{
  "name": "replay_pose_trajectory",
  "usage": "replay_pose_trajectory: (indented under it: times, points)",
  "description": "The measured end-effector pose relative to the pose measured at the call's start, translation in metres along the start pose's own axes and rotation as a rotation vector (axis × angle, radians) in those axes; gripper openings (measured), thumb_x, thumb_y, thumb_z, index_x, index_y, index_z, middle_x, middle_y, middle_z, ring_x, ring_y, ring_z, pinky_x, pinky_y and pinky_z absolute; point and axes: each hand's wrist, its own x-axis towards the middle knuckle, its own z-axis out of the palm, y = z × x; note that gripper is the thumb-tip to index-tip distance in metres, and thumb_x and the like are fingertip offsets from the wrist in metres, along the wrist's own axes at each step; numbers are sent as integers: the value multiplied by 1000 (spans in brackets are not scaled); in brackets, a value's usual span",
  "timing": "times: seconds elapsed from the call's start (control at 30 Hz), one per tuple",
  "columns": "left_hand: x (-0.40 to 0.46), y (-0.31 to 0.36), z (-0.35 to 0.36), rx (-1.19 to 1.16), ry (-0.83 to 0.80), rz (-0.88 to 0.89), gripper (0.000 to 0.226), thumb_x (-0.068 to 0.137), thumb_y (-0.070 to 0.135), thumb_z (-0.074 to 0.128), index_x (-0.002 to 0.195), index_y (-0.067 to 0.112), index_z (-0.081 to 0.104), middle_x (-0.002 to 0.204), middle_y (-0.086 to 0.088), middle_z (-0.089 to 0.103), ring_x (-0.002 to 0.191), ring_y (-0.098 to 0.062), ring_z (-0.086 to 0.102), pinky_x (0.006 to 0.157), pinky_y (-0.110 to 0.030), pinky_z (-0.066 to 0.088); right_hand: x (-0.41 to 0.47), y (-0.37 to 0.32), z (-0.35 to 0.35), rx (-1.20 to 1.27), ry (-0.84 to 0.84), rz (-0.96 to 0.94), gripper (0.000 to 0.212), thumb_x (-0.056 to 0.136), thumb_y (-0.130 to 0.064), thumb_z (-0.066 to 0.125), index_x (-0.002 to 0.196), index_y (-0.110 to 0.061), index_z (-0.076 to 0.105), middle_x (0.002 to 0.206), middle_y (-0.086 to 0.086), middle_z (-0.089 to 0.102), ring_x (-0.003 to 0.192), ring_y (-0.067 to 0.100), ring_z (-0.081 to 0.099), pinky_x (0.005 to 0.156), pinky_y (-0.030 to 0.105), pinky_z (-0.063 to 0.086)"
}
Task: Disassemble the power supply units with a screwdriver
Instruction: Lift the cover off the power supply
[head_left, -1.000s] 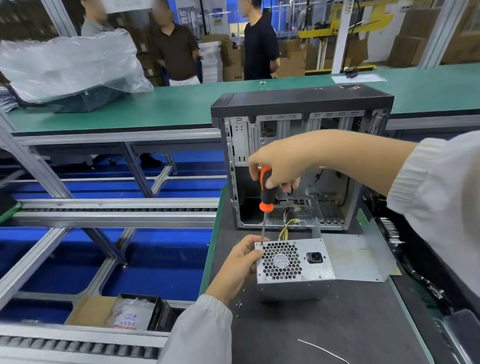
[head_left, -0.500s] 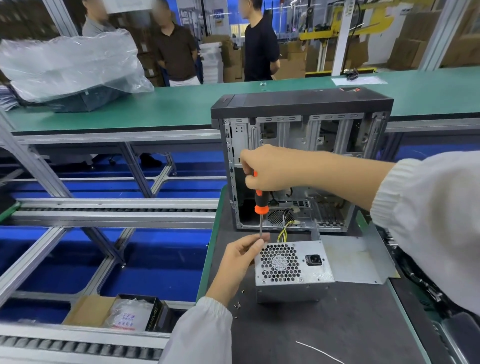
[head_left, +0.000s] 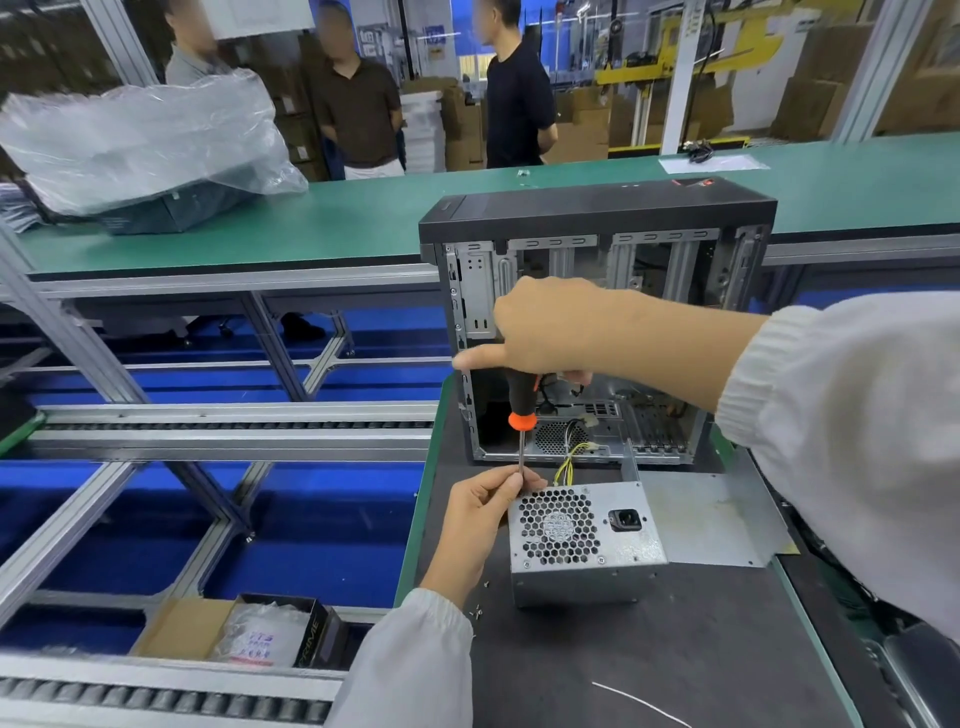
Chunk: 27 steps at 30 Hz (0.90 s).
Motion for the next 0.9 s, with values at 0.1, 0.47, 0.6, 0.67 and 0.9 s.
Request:
replay_pose_trajectory:
  times: [0.1,0.47,0.6,0.67,0.9]
  points:
    - [0,0,1,-11,9,-1,23,99,8,52,96,12,75,98,-10,75,96,-21,70,76,-26,55,3,2,4,-131,50,-36,56,95,-59,37,65,-12,40,60,2,47,51,15,45,46,27,34]
    - [1,1,-2,41,-36,-13,23,101,14,49,106,12,71,104,-5,75,103,-21,69,87,-37,54,0,8,-8,147,-253,-261,29,86,-11,68,110,-18,55,96,-3,47,82,20,61,70,34,55]
    - [2,0,-2,21,-24,-9,23,100,10,49,102,6,72,103,-8,75,99,-23,70,80,-30,55,-3,5,-7,271,-235,-85,57,82,-64,58,98,-9,56,70,3,61,45,12,66,48,24,54]
    - [2,0,-2,16,-30,-3,23,100,10,50,101,7,73,102,-7,75,98,-22,70,77,-26,55,-2,4,-5,201,-134,20,72,82,-75,45,78,-4,54,52,8,63,39,19,64,45,25,53]
    - [2,-5,-4,25,-57,11,23,100,10,52,108,14,72,108,-4,74,104,-21,68,84,-28,55,1,8,1,30,-96,-59,38,94,-41,56,70,-12,49,39,-3,54,45,18,58,48,24,47]
